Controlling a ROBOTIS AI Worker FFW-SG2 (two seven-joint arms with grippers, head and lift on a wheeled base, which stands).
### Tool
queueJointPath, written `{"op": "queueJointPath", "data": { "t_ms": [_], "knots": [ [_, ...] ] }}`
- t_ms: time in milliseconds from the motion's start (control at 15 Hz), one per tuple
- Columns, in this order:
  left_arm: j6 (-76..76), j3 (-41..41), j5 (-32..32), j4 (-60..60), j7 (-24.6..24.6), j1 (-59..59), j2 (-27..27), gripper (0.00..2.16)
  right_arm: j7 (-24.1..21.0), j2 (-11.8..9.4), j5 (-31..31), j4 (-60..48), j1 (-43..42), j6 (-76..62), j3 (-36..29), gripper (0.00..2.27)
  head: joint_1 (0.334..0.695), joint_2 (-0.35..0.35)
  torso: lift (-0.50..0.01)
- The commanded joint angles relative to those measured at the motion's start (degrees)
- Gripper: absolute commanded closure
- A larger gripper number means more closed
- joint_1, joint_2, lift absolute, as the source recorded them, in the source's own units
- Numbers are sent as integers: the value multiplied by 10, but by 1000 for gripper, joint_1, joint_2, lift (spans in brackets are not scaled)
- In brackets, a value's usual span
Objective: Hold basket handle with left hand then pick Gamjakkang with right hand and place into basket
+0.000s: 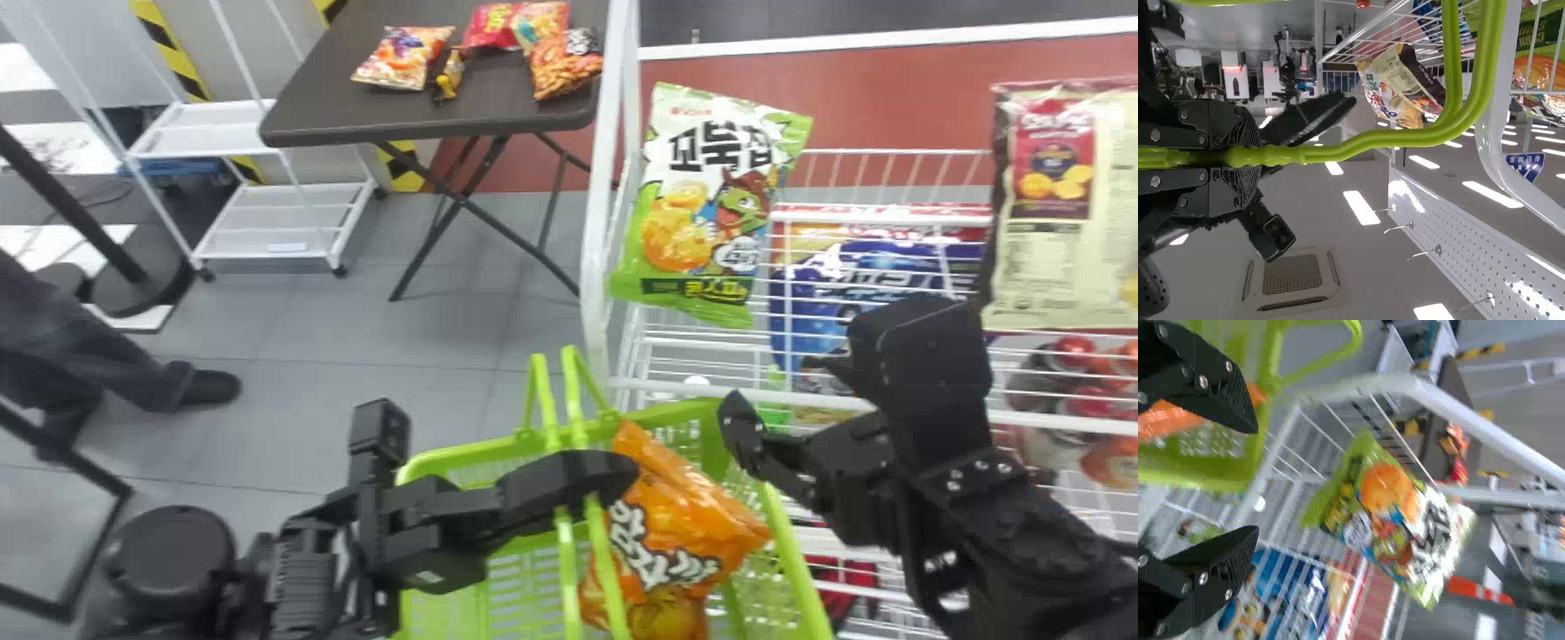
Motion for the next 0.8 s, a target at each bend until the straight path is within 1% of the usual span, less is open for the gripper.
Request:
{"op": "queueJointPath", "data": {
  "t_ms": [0,67,133,200,267,333,400,467,733],
  "knots": [
    [2,0,0,0,-1,0,0,2142,-6,4,-11,45,32,-197,-73,56,695,105,-17],
    [2,0,0,1,-1,0,0,2142,-5,14,-33,69,49,-273,-110,56,695,54,-17],
    [2,0,0,5,-1,0,0,2142,-4,23,-51,93,63,-325,-135,66,695,28,-17],
    [2,0,0,8,-2,0,-1,2142,3,35,-61,120,75,-382,-157,66,695,9,-17],
    [2,-1,-1,10,-2,0,-1,2142,13,42,-74,154,83,-445,-177,66,695,-13,-17],
    [2,-1,-1,11,-2,-1,0,2142,22,43,-85,179,89,-487,-190,70,695,-46,-17],
    [2,-1,-1,12,-2,-1,0,2142,42,48,-99,213,91,-542,-206,70,695,-59,-17],
    [2,0,-1,13,-2,-2,0,2142,61,48,-104,238,92,-582,-217,73,695,-70,-17],
    [2,-1,-2,15,0,-3,-1,2142,78,48,-116,256,100,-607,-246,76,695,-104,-17]
  ]
}}
